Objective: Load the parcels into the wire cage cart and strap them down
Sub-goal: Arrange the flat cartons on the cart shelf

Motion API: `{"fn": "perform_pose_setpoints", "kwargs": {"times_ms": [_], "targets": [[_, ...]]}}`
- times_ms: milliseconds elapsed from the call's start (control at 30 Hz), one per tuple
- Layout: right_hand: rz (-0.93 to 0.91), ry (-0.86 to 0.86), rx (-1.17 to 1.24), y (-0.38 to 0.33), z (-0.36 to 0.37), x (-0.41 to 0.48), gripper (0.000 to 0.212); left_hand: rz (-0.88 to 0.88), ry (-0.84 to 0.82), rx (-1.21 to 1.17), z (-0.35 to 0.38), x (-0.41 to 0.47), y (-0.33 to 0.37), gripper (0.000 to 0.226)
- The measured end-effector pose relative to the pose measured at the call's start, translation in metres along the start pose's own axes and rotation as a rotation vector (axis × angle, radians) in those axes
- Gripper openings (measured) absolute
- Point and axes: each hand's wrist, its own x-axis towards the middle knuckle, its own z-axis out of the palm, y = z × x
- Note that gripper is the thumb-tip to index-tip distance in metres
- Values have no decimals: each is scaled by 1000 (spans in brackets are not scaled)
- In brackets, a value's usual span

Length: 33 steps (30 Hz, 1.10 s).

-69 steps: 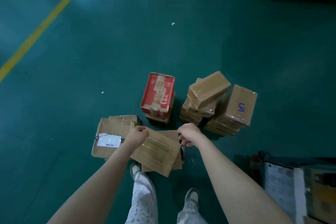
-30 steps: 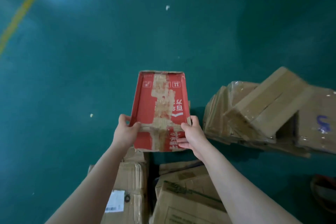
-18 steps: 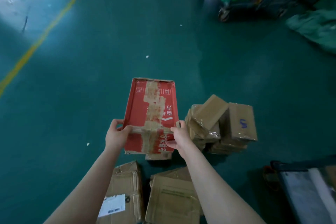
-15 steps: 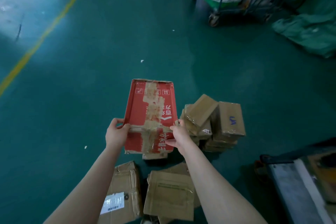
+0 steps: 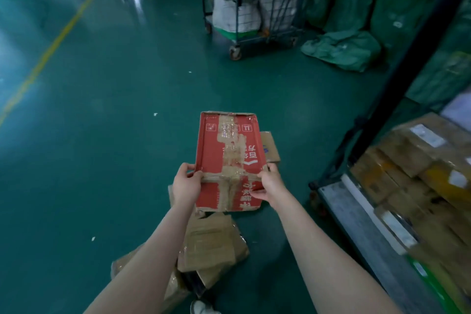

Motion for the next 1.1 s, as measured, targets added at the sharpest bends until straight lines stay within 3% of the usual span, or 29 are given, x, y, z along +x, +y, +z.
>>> {"fn": "perform_pose_setpoints", "kwargs": {"times_ms": [233,500,800,1100], "targets": [[40,196,108,23,-98,-58,17,8,-241,44,61,-66,15,18],[-20,475,383,48,-182,-126,19,186,-562,153,137,-124,43,20],[-36,826,636,91,-219,-201,23,343,-913,320,193,-184,48,15],[-15,1029,791,158,-246,-255,13,287,-1147,424,226,-261,24,17]]}}
